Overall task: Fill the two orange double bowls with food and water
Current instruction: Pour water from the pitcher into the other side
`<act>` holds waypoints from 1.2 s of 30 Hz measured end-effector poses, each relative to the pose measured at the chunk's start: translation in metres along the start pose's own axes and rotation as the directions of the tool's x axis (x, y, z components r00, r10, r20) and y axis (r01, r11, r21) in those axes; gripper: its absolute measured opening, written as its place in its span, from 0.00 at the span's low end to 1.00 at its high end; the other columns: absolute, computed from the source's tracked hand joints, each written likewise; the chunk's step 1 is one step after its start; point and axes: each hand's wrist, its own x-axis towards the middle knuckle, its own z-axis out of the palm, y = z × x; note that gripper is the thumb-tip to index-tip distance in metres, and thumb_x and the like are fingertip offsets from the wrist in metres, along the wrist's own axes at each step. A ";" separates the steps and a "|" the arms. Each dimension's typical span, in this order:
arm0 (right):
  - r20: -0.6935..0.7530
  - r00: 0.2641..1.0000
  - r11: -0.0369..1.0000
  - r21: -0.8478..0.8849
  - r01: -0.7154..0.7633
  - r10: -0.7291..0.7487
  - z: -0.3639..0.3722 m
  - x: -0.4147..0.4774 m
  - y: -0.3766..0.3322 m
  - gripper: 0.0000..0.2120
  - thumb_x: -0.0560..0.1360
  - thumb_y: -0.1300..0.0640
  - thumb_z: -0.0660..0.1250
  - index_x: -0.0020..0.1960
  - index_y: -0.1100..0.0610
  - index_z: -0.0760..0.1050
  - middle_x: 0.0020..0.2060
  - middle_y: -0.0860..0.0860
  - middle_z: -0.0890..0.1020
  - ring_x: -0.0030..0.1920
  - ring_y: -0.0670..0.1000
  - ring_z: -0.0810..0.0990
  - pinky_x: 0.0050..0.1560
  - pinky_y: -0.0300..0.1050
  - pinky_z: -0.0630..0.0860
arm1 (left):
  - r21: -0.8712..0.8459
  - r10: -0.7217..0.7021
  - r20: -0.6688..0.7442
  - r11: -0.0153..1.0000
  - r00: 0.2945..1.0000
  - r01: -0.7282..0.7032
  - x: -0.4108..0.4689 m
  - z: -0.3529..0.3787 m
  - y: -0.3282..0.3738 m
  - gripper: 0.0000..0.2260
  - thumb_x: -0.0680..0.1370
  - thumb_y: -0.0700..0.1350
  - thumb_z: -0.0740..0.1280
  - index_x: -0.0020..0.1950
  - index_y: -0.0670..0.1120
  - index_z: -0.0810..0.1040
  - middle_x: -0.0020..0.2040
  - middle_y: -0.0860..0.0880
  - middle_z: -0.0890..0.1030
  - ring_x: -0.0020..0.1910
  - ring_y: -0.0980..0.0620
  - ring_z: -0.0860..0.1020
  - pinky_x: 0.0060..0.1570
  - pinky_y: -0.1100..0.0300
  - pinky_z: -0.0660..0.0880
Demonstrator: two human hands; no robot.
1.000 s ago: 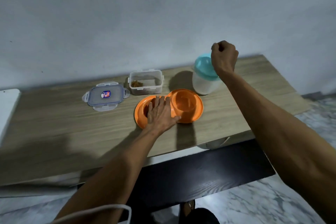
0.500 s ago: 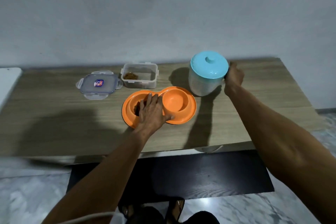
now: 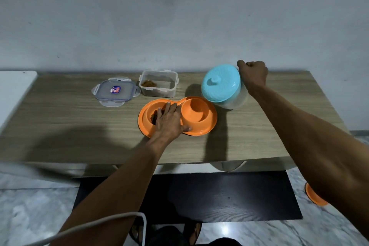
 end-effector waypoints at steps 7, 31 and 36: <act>0.029 0.971 0.952 -0.194 0.239 -0.238 0.001 -0.011 -0.017 0.22 0.71 0.54 0.64 0.23 0.59 0.59 0.20 0.53 0.58 0.27 0.52 0.57 0.37 0.48 0.61 | 0.003 -0.008 0.007 1.000 1.000 0.008 -0.001 -0.001 0.001 0.43 0.71 0.61 0.72 0.78 0.46 0.57 0.79 0.46 0.58 0.79 0.43 0.50 0.75 0.39 0.47; 0.118 0.863 0.792 -0.351 0.499 -0.492 0.012 -0.021 -0.042 0.24 0.73 0.54 0.62 0.21 0.56 0.59 0.18 0.52 0.60 0.23 0.51 0.56 0.41 0.47 0.69 | 0.020 -0.016 0.013 1.000 1.000 0.016 -0.001 -0.002 0.002 0.42 0.72 0.61 0.71 0.79 0.45 0.57 0.79 0.45 0.57 0.80 0.44 0.50 0.75 0.40 0.46; 0.126 0.847 0.765 -0.376 0.523 -0.517 0.012 -0.019 -0.042 0.24 0.74 0.54 0.61 0.21 0.56 0.59 0.18 0.51 0.61 0.23 0.50 0.56 0.44 0.50 0.74 | 0.032 -0.020 0.018 0.999 1.000 0.019 -0.001 -0.002 0.003 0.43 0.72 0.62 0.70 0.79 0.45 0.57 0.79 0.45 0.57 0.80 0.44 0.49 0.75 0.39 0.46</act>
